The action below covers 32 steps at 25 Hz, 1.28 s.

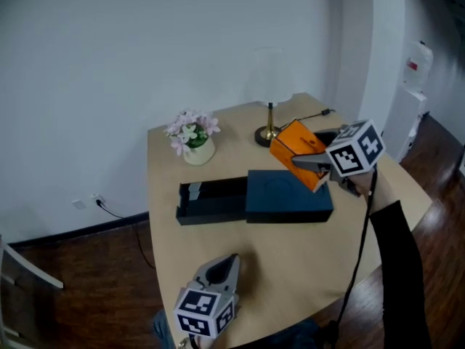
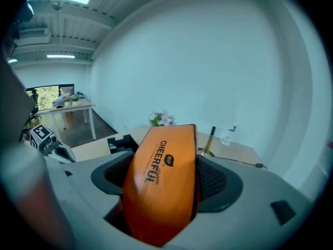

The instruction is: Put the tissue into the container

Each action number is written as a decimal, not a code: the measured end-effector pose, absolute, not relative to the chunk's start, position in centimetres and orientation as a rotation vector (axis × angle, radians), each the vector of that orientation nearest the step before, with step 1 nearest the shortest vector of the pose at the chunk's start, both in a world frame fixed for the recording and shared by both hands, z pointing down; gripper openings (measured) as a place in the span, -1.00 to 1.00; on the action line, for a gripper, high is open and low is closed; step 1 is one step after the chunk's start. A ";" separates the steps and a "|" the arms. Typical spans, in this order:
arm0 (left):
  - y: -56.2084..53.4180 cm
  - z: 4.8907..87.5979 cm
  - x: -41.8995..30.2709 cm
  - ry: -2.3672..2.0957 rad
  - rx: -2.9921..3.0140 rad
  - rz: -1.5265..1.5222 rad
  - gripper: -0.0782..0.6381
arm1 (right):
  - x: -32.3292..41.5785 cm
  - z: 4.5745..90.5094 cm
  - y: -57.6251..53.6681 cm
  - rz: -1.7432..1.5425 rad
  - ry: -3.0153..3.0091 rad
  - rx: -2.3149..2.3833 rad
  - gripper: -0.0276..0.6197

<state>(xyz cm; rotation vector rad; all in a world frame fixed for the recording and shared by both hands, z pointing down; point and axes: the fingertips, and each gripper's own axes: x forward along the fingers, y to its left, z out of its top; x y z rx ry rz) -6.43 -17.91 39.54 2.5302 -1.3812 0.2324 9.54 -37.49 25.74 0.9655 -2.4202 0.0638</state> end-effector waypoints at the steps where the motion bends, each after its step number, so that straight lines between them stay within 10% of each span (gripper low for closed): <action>1: -17.8 39.6 -6.7 -1.389 2.526 0.231 -0.78 | 7.3 25.5 -37.6 0.038 -2.444 0.908 0.28; 12: -16.8 39.4 -9.3 -1.443 2.488 0.252 -0.78 | -15.2 29.2 -36.5 -0.138 -2.493 0.164 0.28; 32: -18.9 41.3 -11.8 -1.474 2.411 0.268 -0.78 | -16.6 40.3 -37.0 -0.122 -2.292 -0.160 0.42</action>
